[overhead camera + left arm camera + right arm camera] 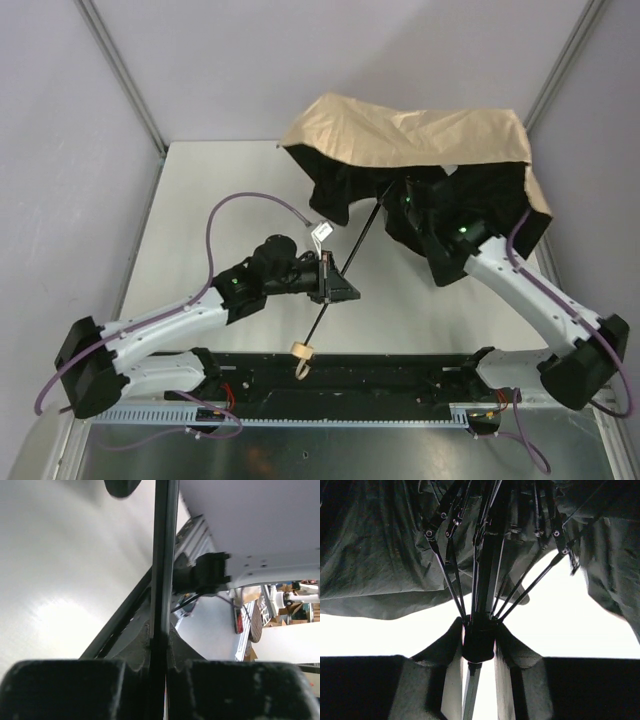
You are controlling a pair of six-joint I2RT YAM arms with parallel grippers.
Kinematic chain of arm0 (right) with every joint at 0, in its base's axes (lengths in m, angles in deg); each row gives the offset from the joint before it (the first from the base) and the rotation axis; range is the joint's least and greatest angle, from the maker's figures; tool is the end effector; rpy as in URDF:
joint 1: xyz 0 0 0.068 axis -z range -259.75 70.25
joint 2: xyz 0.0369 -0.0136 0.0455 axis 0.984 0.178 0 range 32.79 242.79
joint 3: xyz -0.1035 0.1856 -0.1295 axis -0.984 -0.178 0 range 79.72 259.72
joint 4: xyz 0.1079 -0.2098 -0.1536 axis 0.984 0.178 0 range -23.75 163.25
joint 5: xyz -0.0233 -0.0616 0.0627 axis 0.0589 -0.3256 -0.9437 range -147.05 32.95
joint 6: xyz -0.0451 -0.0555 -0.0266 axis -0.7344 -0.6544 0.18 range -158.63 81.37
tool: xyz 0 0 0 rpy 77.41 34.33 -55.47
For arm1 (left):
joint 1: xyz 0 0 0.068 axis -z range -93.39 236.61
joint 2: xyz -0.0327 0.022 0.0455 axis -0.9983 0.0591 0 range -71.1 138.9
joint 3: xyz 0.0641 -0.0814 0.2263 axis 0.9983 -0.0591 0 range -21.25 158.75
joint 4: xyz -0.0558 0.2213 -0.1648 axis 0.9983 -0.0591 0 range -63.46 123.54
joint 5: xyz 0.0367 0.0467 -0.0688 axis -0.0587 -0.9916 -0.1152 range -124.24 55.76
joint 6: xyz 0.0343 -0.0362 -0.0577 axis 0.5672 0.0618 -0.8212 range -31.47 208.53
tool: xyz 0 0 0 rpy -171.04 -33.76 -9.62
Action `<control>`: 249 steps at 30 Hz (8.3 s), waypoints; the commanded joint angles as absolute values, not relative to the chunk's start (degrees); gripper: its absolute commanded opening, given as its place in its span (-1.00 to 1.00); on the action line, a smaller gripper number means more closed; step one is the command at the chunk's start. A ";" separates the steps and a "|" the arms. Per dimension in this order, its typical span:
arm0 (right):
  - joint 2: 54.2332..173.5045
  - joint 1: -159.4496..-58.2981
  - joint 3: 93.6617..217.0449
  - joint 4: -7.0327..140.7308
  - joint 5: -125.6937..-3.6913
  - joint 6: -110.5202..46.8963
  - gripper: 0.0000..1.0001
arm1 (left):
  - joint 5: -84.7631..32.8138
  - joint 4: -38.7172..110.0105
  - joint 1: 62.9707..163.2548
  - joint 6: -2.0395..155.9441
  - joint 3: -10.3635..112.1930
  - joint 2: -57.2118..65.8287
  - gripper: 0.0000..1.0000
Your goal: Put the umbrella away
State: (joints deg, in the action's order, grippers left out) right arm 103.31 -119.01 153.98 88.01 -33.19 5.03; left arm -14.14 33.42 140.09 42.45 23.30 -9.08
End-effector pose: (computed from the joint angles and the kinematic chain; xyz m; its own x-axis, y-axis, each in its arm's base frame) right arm 0.2710 0.1878 0.3750 -0.3672 0.5152 -0.7744 -0.0380 0.8236 0.5659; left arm 0.1656 -0.2609 0.2614 -0.8088 -0.0446 -0.5864 0.5292 0.3800 -0.7587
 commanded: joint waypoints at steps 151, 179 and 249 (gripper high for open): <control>103.03 -106.48 129.40 34.62 -57.91 13.48 -1.00 | -7.73 45.97 132.83 43.50 13.56 -9.86 0.58; 103.69 -110.13 139.47 15.17 -62.62 -33.07 -1.00 | -26.39 40.83 128.11 54.88 18.79 -16.38 0.51; 119.62 -124.61 132.65 60.66 -68.53 -32.97 0.75 | -41.47 17.90 116.07 56.41 20.92 -34.94 0.77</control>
